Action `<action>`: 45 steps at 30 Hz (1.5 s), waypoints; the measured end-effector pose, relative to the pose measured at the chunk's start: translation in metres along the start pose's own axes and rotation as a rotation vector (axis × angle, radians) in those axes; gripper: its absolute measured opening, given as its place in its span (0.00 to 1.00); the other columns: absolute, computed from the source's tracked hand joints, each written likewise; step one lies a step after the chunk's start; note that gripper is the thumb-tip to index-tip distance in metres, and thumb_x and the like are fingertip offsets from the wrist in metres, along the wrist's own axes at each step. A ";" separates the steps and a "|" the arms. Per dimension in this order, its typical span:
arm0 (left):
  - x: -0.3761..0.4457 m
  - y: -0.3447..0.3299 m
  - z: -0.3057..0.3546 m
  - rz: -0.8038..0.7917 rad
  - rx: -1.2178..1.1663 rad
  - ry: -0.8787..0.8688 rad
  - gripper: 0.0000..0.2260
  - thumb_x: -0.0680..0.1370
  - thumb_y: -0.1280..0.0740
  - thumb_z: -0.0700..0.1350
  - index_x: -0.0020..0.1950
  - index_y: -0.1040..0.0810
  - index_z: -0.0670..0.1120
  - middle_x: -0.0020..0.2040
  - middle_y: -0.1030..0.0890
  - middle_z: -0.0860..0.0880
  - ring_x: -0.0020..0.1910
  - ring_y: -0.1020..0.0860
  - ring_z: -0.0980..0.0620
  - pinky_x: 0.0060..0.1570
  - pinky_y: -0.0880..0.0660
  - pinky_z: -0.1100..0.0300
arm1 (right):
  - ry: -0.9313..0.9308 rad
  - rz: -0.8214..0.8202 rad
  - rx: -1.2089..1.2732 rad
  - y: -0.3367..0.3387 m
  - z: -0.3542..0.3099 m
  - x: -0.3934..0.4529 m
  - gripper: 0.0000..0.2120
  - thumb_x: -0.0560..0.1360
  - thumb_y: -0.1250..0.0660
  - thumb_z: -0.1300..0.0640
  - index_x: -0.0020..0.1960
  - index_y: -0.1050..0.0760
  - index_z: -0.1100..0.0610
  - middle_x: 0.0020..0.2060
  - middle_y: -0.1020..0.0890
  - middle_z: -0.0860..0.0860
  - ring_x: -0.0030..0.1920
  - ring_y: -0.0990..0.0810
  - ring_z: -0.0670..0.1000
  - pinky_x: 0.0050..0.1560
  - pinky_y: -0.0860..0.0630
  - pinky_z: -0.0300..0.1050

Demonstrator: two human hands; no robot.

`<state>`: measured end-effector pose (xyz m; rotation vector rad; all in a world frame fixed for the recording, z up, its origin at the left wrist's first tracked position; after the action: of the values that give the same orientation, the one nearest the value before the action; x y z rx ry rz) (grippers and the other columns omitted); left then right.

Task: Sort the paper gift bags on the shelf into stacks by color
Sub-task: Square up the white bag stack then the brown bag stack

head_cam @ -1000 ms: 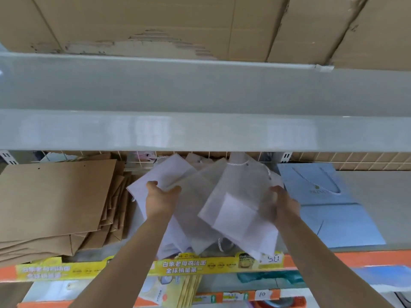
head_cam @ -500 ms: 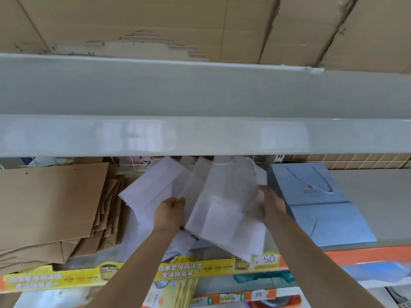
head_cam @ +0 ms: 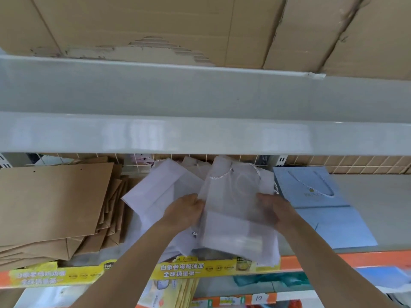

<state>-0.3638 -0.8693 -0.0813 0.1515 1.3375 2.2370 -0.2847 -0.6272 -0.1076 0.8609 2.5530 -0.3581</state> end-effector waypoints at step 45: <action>0.035 0.014 -0.004 0.017 -1.065 0.278 0.12 0.78 0.42 0.31 0.39 0.22 0.40 0.38 0.20 0.41 0.36 0.23 0.46 0.40 0.25 0.57 | -0.012 -0.130 0.144 -0.030 0.002 -0.015 0.13 0.72 0.32 0.63 0.57 0.21 0.59 0.47 0.16 0.59 0.42 0.17 0.57 0.36 0.18 0.49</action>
<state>-0.4001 -0.8603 -0.0773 -0.5375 0.1044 2.7254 -0.2921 -0.6586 -0.0991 0.7416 2.6042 -0.5909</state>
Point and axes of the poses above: each hand's wrist, its own x-axis towards the middle knuckle, its own y-axis out of the back of the hand, z = x × y, the point moved 4 cm from there along x, towards the middle knuckle
